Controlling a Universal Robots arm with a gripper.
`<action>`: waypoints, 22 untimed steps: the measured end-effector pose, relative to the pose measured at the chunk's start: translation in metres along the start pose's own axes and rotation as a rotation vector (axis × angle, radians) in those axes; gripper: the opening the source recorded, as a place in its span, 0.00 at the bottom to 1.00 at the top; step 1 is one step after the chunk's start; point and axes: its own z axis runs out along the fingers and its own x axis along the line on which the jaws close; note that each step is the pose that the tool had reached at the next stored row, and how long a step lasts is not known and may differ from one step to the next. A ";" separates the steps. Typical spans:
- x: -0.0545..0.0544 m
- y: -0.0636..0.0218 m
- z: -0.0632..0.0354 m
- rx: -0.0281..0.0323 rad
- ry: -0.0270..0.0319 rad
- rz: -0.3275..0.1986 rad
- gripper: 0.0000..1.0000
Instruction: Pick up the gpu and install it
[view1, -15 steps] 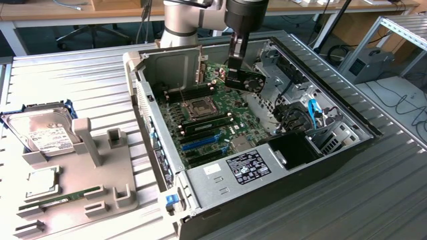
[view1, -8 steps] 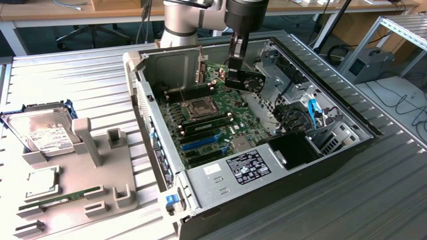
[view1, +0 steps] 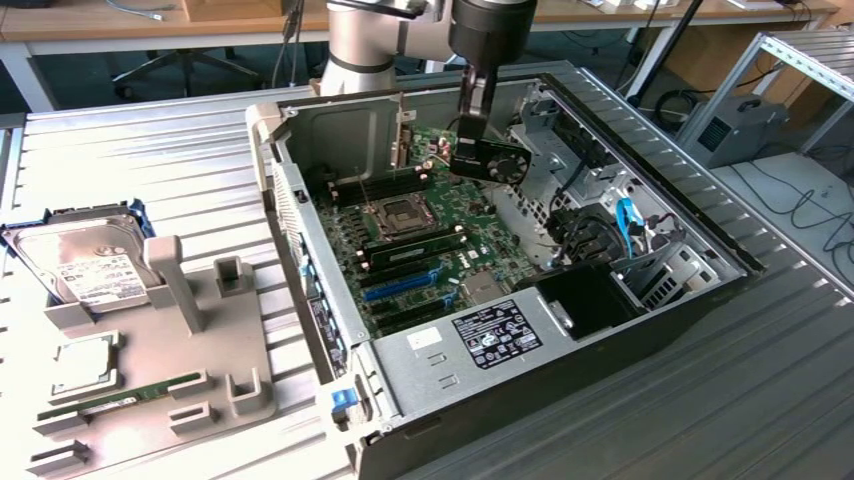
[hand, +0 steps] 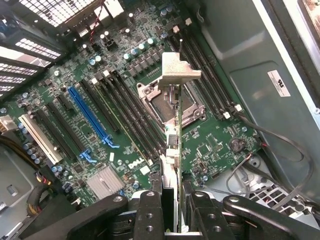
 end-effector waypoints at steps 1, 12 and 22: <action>0.000 0.0000 0.0000 0.0001 0.0001 -0.002 0.26; 0.000 0.0000 0.0005 0.0010 0.0010 -0.024 0.26; 0.000 0.0002 0.0025 0.0017 0.0008 -0.094 0.26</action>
